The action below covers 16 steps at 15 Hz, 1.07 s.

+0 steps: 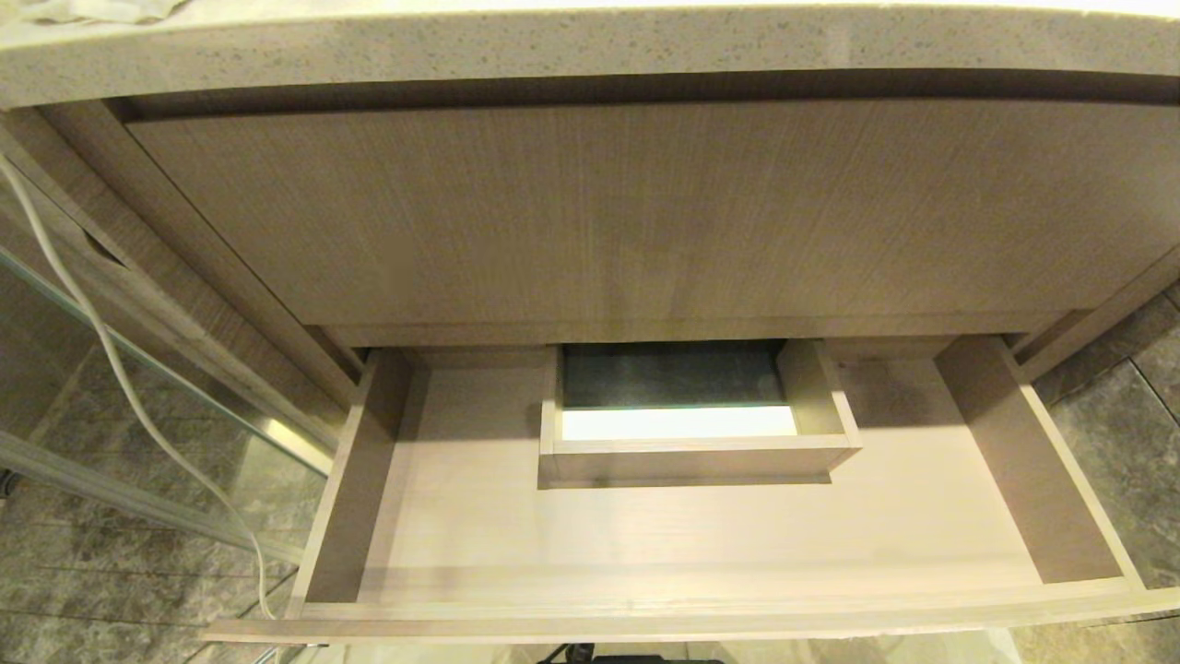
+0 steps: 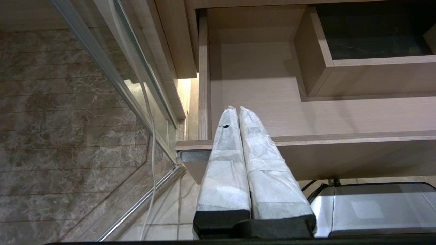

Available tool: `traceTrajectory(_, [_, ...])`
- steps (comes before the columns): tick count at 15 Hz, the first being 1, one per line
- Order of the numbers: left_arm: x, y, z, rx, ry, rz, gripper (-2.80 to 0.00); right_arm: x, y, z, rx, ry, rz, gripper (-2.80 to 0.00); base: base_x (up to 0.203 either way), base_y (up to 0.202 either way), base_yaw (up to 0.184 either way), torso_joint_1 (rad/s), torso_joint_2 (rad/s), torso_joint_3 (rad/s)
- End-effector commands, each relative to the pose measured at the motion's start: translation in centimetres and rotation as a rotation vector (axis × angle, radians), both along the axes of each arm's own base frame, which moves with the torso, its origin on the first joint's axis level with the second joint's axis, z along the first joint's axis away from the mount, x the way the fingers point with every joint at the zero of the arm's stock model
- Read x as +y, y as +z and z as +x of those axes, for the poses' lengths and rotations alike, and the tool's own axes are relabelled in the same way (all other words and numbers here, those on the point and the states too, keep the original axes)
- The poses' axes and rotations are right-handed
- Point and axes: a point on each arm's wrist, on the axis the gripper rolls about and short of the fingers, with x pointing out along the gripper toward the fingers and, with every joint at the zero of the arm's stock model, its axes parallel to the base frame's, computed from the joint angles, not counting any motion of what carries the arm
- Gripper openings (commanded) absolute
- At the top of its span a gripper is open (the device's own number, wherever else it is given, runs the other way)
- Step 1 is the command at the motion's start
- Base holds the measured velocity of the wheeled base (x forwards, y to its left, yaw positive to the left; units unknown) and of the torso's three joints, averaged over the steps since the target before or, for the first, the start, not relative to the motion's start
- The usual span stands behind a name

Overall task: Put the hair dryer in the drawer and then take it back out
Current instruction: Pick up the hairdryer

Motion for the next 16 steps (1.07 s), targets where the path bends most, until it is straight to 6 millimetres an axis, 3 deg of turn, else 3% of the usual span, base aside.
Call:
traceTrajectory(1, [0.0, -0.04, 0.02, 0.002, 0.0, 0.0, -2.8, 0.0, 0.0, 0.01, 0.001, 0.0, 0.003, -2.8, 0.0, 0.0, 0.0, 0.0, 0.0, 0.0])
traceTrajectory(16, [0.0, -0.04, 0.02, 0.002, 0.0, 0.0, -2.8, 0.01, -0.03, 0.01, 0.004, 0.006, -0.011, -2.8, 0.0, 0.0, 0.0, 0.016, -0.02, -0.004])
